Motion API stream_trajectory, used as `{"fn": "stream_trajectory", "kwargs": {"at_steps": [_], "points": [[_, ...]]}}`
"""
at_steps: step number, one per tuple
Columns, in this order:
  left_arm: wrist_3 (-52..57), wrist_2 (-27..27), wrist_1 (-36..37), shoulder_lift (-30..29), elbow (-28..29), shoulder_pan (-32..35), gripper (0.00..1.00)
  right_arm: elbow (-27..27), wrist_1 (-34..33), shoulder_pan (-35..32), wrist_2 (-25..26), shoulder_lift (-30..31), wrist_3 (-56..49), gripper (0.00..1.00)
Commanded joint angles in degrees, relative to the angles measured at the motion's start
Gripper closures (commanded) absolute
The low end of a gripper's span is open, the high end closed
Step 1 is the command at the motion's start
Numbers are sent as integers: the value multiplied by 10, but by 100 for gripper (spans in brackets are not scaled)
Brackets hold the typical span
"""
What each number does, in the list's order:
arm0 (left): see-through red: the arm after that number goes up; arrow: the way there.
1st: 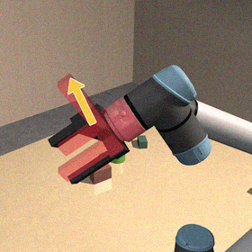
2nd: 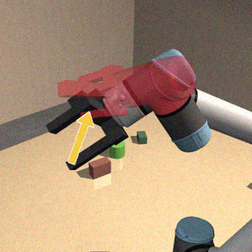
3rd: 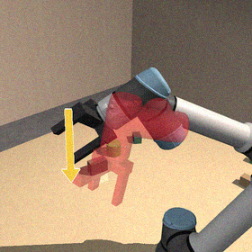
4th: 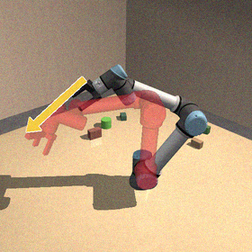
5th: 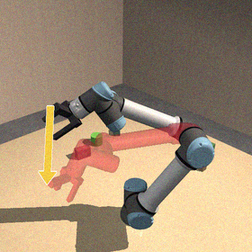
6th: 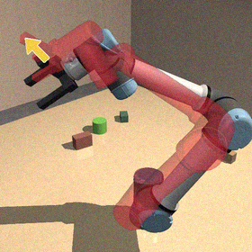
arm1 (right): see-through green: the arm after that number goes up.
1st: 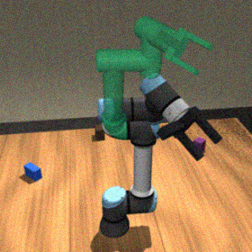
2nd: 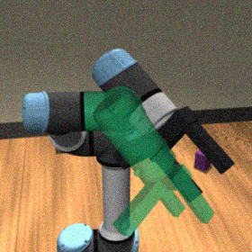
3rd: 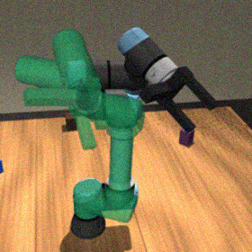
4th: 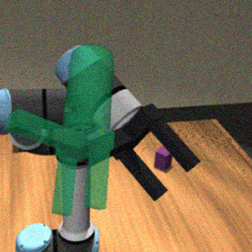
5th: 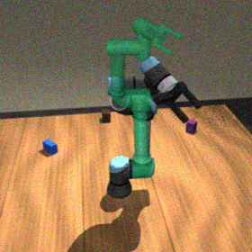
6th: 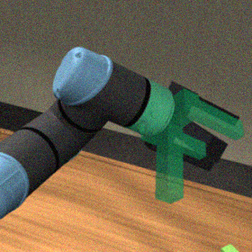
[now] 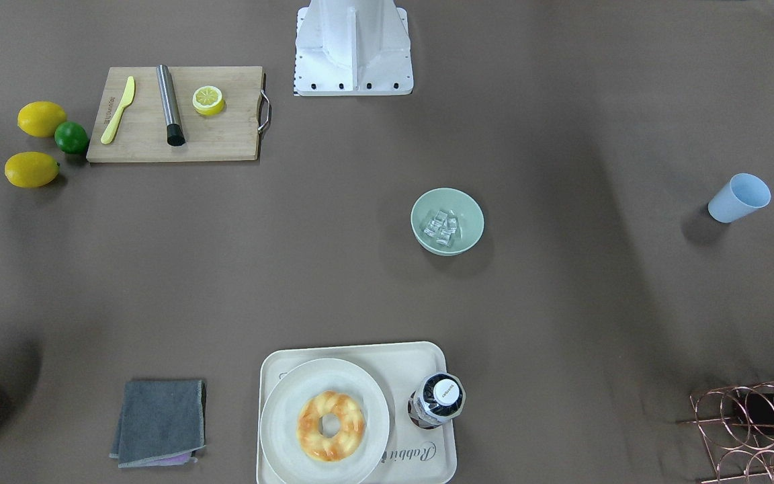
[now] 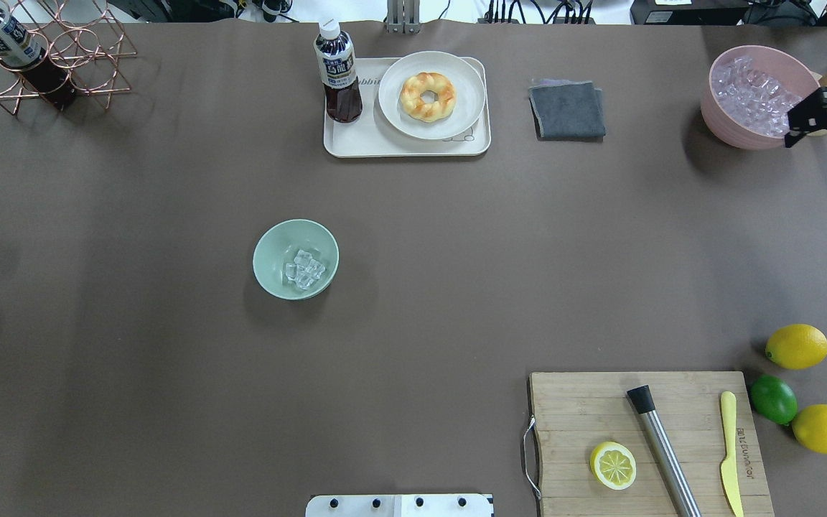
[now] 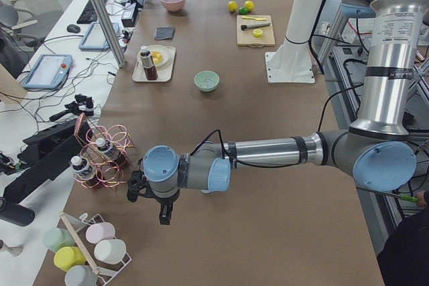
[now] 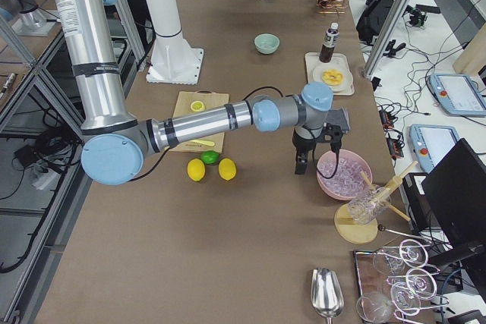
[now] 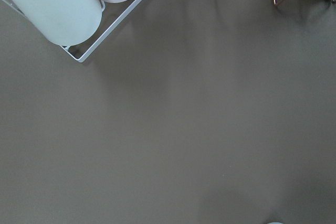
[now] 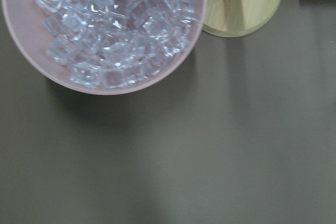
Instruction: Pour ice into bowl
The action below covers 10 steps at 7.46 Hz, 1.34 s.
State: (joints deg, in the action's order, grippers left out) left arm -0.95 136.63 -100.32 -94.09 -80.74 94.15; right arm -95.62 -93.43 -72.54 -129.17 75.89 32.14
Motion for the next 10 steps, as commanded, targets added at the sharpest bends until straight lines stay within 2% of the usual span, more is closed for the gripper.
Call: {"fn": "stream_trajectory", "kwargs": {"at_steps": [1, 3, 5, 7, 8, 10], "points": [[-1, 20, 0, 2, -1, 1, 3, -9, -10, 147, 78, -124, 232, 1], [0, 21, 0, 2, -3, 1, 3, -6, -63, 249, 153, -224, 328, 1], [0, 21, 53, 0, -44, 1, 3, 62, -69, 323, 187, -334, 388, 1], [0, 21, 57, 1, -46, 1, 3, 154, -63, 366, 216, -432, 399, 1], [0, 21, 57, 1, -45, 2, 3, 193, -42, 385, 224, -463, 401, 1], [0, 21, 58, 1, -45, 1, 3, 238, 11, 426, 250, -487, 400, 1]]}}
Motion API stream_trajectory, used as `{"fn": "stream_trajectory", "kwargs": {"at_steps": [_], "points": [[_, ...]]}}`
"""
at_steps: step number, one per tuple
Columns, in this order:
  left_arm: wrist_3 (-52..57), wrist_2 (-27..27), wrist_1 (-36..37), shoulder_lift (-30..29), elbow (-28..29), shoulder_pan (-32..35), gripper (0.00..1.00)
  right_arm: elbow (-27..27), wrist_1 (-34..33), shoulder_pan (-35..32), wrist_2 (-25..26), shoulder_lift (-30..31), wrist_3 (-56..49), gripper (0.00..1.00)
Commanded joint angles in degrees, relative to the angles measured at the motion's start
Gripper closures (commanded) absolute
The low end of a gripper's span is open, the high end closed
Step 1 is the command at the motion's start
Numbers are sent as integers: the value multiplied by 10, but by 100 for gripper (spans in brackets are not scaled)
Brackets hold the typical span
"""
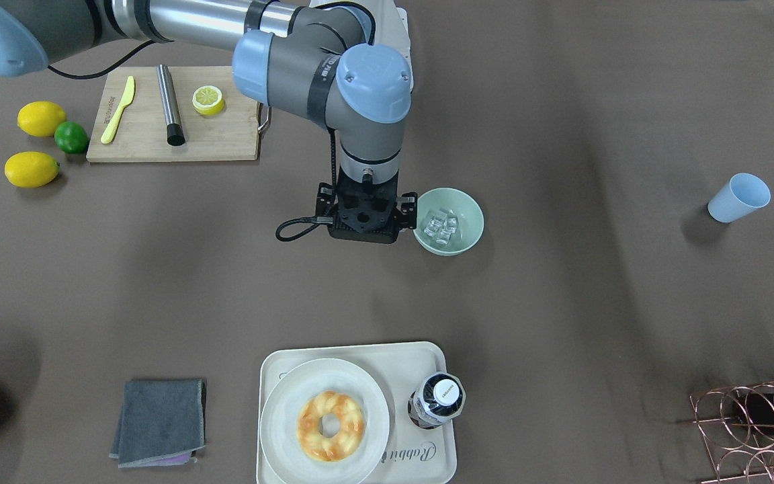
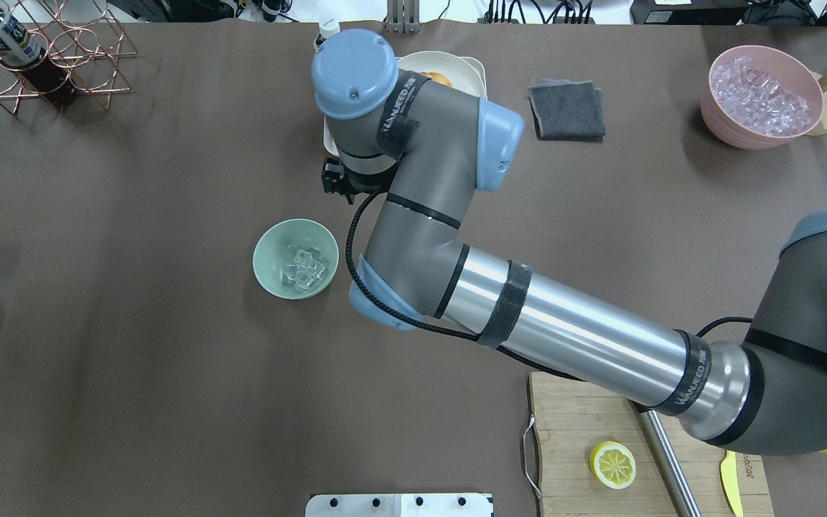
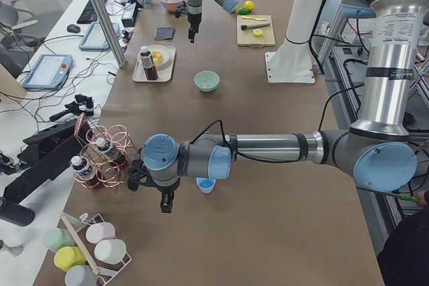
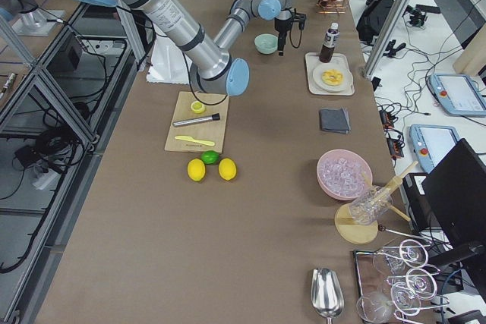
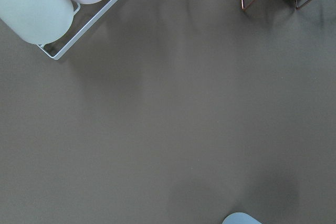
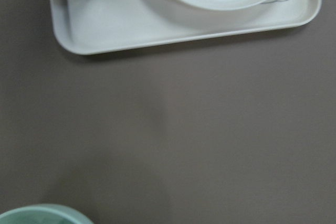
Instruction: Pour ice into bowl
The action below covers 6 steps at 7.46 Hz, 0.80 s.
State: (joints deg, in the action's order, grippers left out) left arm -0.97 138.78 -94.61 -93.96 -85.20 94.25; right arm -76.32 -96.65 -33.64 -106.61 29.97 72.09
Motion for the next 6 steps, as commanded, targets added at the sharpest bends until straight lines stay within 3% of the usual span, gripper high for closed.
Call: {"fn": "stream_trajectory", "kwargs": {"at_steps": [1, 4, 5, 6], "points": [[0, 0, 0, 1, -4, 1, 3, 66, 84, 58, 35, -29, 1, 1], [0, -1, 1, 3, -19, 3, 3, 115, 122, 82, 61, -52, 1, 2], [0, -1, 0, 10, -21, 4, 3, 116, 121, 83, 65, -52, 1, 23], [0, 0, 1, 14, -29, 5, 3, 117, 121, 82, 65, -52, 2, 63]]}}
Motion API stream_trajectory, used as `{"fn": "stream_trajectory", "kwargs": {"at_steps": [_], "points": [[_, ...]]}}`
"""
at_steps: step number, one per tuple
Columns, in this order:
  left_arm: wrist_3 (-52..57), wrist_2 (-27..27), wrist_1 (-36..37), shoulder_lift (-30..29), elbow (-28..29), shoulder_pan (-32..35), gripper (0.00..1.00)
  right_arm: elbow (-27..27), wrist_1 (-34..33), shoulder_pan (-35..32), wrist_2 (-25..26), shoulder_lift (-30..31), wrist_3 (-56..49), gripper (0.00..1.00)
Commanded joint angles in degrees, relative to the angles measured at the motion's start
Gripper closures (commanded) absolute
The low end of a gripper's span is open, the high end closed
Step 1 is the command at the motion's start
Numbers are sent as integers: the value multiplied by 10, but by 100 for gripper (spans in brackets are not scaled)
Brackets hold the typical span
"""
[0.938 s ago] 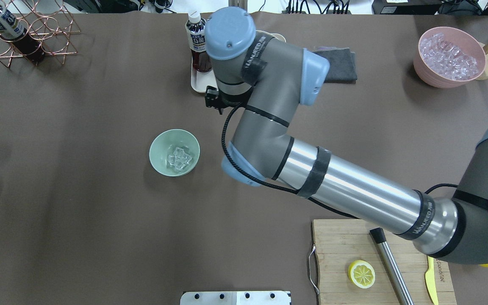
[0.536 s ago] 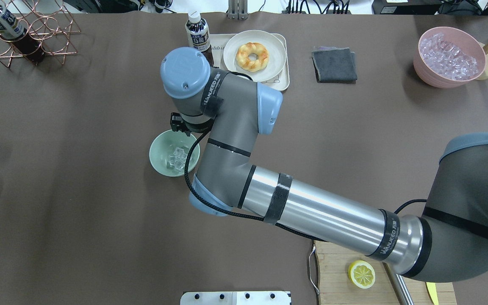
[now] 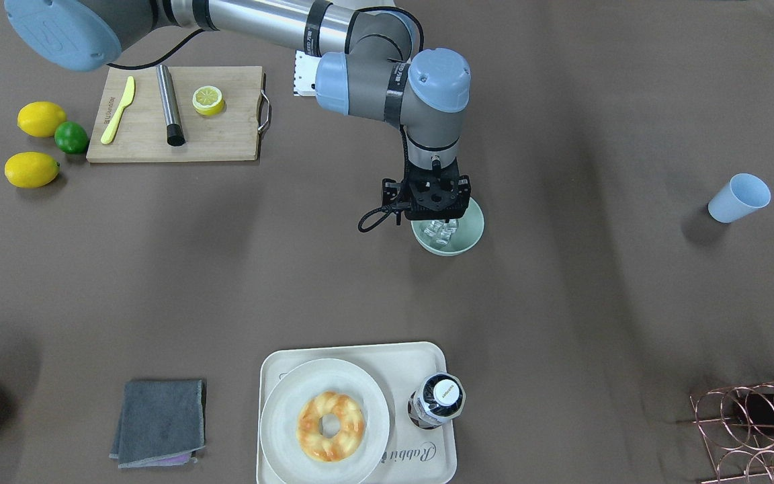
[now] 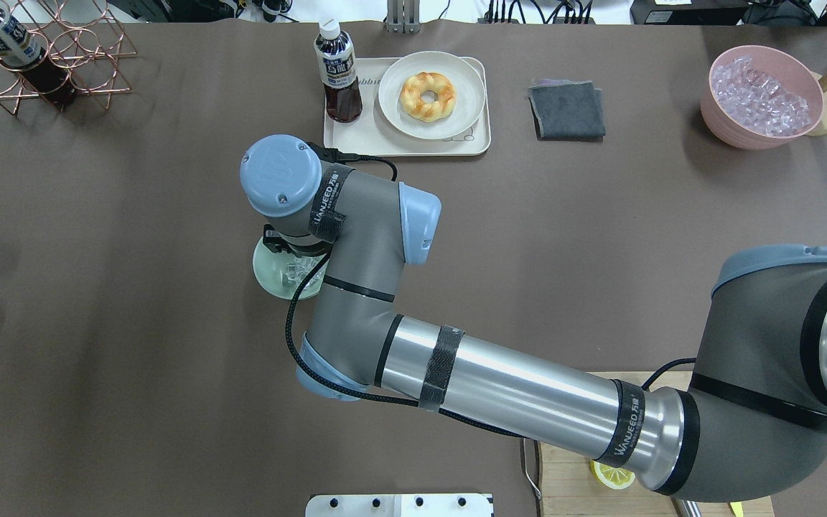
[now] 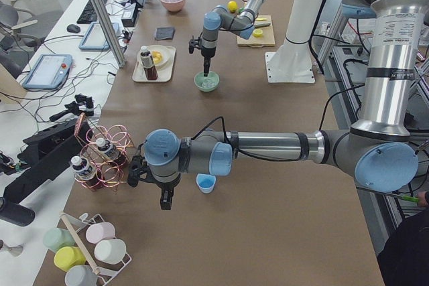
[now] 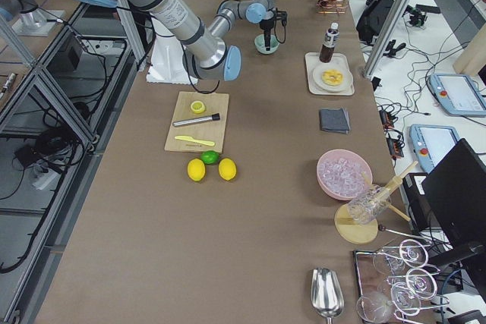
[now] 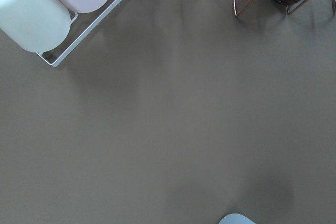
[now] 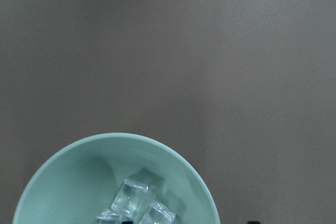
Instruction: Pour ice into bowl
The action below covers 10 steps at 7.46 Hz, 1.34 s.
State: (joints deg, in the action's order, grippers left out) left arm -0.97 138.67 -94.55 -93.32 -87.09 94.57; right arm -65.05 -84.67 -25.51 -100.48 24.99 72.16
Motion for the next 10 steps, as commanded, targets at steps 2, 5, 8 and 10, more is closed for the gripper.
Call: {"fn": "stream_trajectory", "kwargs": {"at_steps": [2, 5, 8, 10], "points": [[-1, 3, 2, 23, -15, 1, 3, 5, 4, 0, 4, 6, 1, 63], [2, 2, -3, 51, -17, 21, 3, 12, 23, 0, 6, 17, 2, 89], [0, 3, 2, 52, -20, 22, 3, -9, 19, -15, -1, 14, 15, 100], [0, 3, 4, 51, -26, 22, 3, -26, 12, -53, -43, 15, 4, 100]]}}
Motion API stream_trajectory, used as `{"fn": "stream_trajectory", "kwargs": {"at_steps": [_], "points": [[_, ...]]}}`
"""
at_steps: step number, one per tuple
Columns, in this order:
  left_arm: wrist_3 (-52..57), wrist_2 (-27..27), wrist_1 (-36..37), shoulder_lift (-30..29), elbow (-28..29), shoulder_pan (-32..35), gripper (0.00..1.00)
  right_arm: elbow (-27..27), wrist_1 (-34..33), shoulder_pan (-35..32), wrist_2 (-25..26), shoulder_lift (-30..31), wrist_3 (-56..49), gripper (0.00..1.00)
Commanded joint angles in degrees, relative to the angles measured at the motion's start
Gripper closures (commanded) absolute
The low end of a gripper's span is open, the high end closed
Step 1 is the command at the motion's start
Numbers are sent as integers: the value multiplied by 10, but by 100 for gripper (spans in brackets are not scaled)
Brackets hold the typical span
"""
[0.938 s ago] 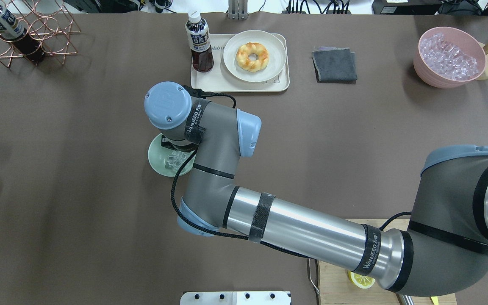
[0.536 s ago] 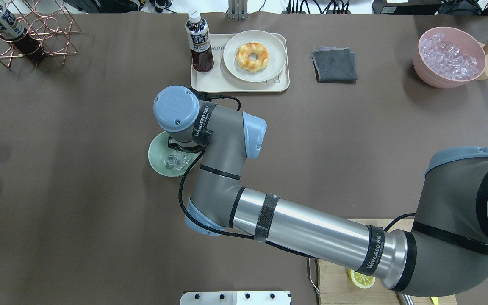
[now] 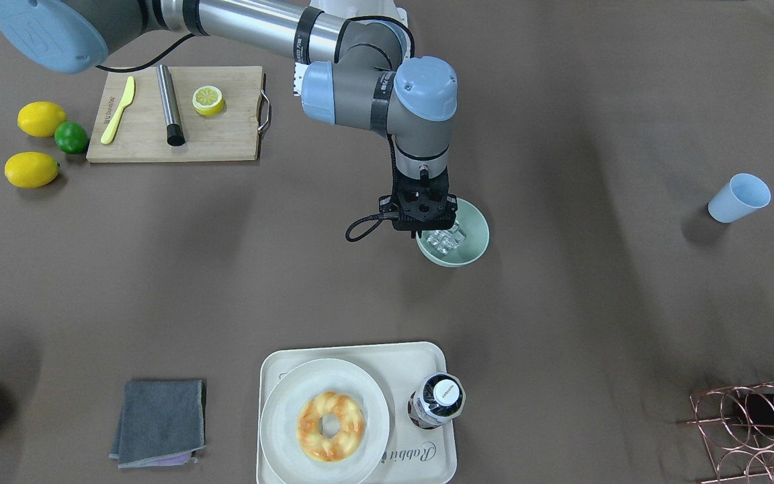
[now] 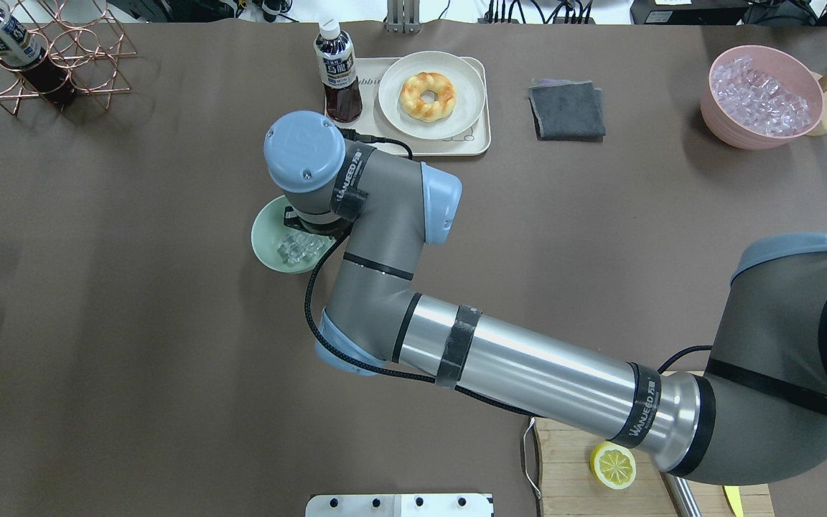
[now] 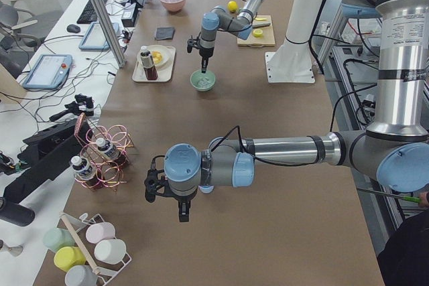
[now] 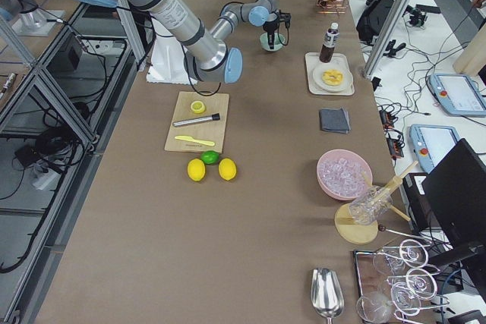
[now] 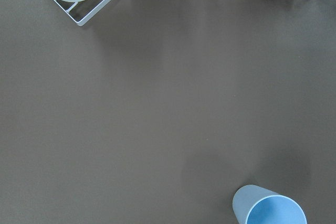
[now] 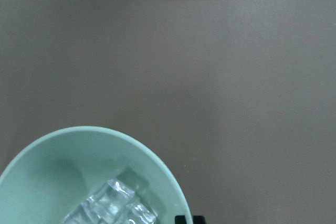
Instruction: Pour ice into bowl
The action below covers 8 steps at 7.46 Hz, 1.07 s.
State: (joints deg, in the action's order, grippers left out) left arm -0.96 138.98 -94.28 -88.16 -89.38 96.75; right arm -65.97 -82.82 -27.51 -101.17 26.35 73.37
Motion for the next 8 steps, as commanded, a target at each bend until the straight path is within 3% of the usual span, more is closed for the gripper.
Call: {"fn": "stream_trajectory", "kwargs": {"at_steps": [1, 2, 4, 6, 8], "points": [[0, 0, 5, 1, -4, 0, 3, -42, -39, -66, -71, 5, -40, 100], [0, 0, 6, 4, -4, 1, 3, -68, -75, -107, -113, 18, -101, 100], [1, 1, 6, 4, -4, 1, 3, -129, -119, -170, -150, 80, -228, 100], [0, -1, 7, 3, 0, 0, 3, -221, -131, -230, -172, 201, -351, 100], [0, 0, 14, 0, -4, 1, 3, -269, -128, -305, -237, 311, -473, 100]]}}
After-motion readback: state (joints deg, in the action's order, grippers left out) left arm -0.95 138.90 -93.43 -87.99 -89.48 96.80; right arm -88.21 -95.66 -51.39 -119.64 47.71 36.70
